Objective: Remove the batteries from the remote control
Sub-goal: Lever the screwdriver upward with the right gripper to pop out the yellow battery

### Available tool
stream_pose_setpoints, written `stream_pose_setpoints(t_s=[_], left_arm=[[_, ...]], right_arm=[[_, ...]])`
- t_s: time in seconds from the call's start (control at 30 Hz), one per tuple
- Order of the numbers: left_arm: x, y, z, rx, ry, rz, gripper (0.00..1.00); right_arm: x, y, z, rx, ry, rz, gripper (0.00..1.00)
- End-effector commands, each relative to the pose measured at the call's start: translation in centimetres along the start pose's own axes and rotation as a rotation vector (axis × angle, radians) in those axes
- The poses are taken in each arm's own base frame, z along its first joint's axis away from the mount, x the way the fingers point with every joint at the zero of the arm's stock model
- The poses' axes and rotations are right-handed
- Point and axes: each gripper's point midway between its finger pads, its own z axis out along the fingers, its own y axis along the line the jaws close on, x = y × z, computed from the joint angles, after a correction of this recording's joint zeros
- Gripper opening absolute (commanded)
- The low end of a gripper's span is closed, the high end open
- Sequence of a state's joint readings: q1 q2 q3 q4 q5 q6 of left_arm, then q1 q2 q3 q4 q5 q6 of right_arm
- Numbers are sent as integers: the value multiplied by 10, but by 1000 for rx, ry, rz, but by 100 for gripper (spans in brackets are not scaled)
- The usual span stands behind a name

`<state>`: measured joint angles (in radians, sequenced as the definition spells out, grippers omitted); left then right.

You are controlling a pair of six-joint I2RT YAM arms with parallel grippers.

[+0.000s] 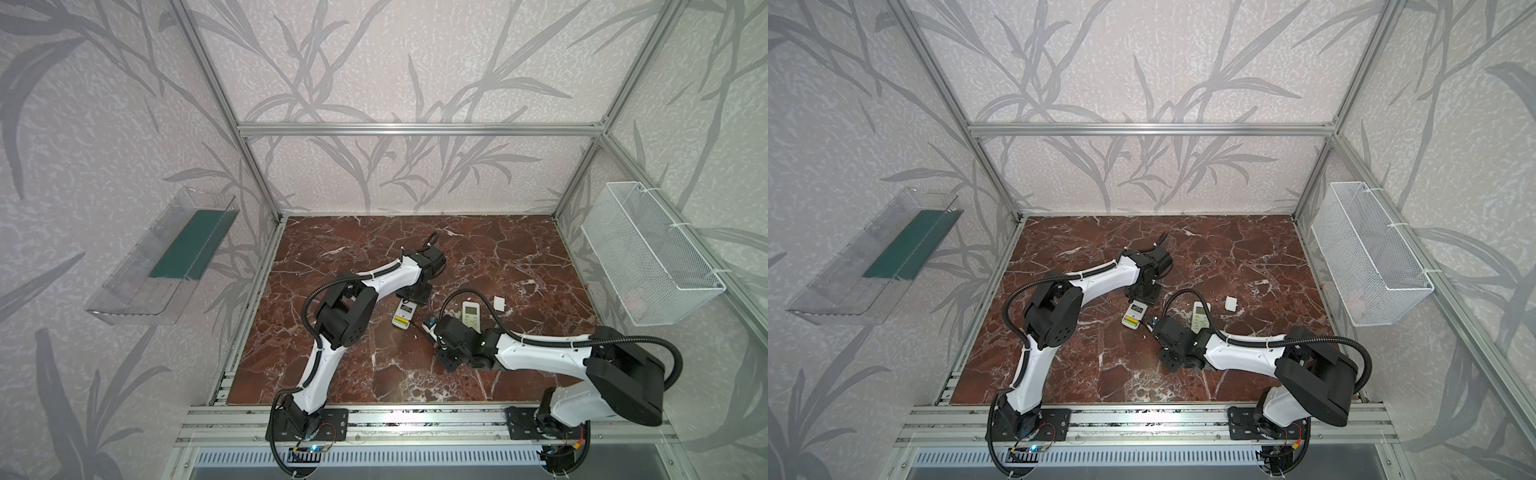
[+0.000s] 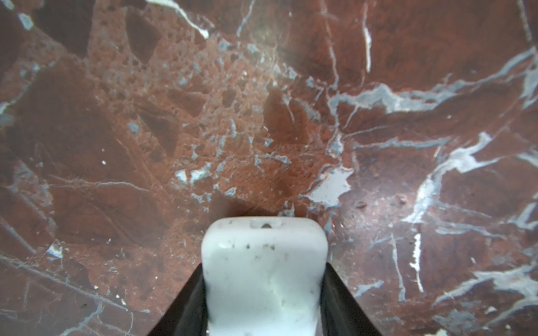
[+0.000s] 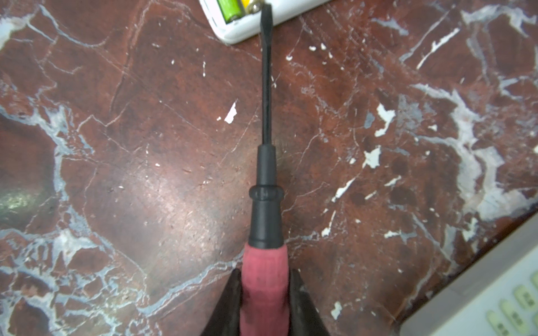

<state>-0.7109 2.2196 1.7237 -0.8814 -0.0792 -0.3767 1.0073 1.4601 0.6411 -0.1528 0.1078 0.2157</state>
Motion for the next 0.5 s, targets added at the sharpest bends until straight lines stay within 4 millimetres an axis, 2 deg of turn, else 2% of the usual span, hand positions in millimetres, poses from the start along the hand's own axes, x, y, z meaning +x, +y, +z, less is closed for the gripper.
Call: stream_pose_setpoints(t_s=[0.0, 0.33, 0.47], left_arm=[[42, -21, 66, 73, 186, -16, 0], [35, -20, 73, 104, 192, -25, 0], [34, -18, 77, 111, 195, -38, 0]], right_arm=[[-26, 3, -6, -9, -123, 43, 0], [-24, 5, -6, -38, -175, 68, 0], [-23, -1, -6, -3, -168, 83, 0]])
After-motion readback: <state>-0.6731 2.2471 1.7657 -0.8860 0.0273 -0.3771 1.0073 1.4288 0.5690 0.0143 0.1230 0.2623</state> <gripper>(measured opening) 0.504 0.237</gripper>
